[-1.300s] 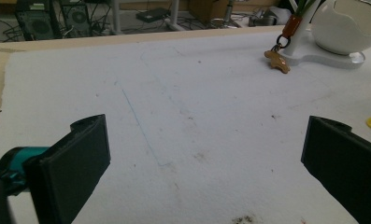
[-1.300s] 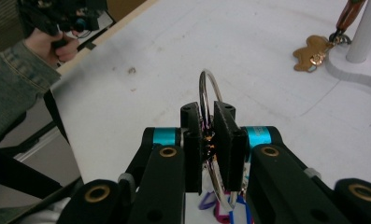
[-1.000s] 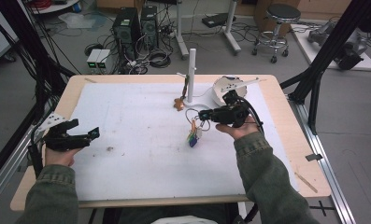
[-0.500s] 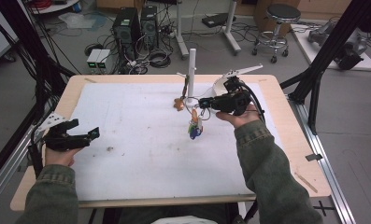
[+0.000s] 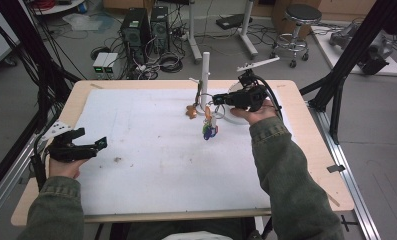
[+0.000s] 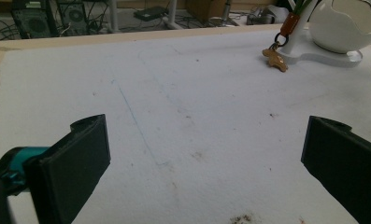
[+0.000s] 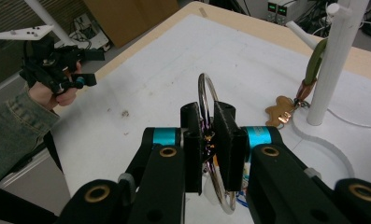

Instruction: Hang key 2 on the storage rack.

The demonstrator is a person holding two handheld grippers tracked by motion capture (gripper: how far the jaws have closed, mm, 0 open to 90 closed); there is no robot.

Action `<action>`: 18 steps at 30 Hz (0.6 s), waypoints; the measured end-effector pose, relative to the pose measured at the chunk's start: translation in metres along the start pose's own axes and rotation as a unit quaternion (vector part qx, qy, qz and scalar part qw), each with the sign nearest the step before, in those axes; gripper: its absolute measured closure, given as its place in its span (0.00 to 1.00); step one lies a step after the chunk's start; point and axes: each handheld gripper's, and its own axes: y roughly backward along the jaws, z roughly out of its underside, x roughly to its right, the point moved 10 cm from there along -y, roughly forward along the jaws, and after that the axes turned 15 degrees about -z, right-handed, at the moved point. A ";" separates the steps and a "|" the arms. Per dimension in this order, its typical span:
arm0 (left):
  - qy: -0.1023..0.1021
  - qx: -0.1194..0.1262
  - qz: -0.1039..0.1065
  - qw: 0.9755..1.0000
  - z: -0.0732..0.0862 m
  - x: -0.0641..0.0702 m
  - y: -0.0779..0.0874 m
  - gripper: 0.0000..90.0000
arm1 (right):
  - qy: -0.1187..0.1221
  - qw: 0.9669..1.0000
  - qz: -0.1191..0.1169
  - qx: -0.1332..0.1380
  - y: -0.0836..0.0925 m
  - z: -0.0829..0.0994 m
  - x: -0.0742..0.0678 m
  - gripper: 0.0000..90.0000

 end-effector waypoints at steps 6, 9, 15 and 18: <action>0.001 0.001 -0.001 1.000 0.000 -0.001 0.001 0.02 | -0.005 1.000 0.005 0.004 0.001 -0.008 0.009 0.92; 0.001 0.001 0.000 1.000 0.000 -0.001 0.001 0.02 | -0.005 1.000 0.007 0.007 0.001 -0.014 0.014 0.92; 0.002 0.001 -0.001 1.000 0.000 -0.002 0.001 0.02 | -0.013 1.000 0.011 0.011 0.002 -0.021 0.023 0.92; 0.003 0.002 0.000 1.000 0.000 -0.002 0.001 0.02 | -0.017 1.000 0.013 0.014 0.003 -0.024 0.027 0.92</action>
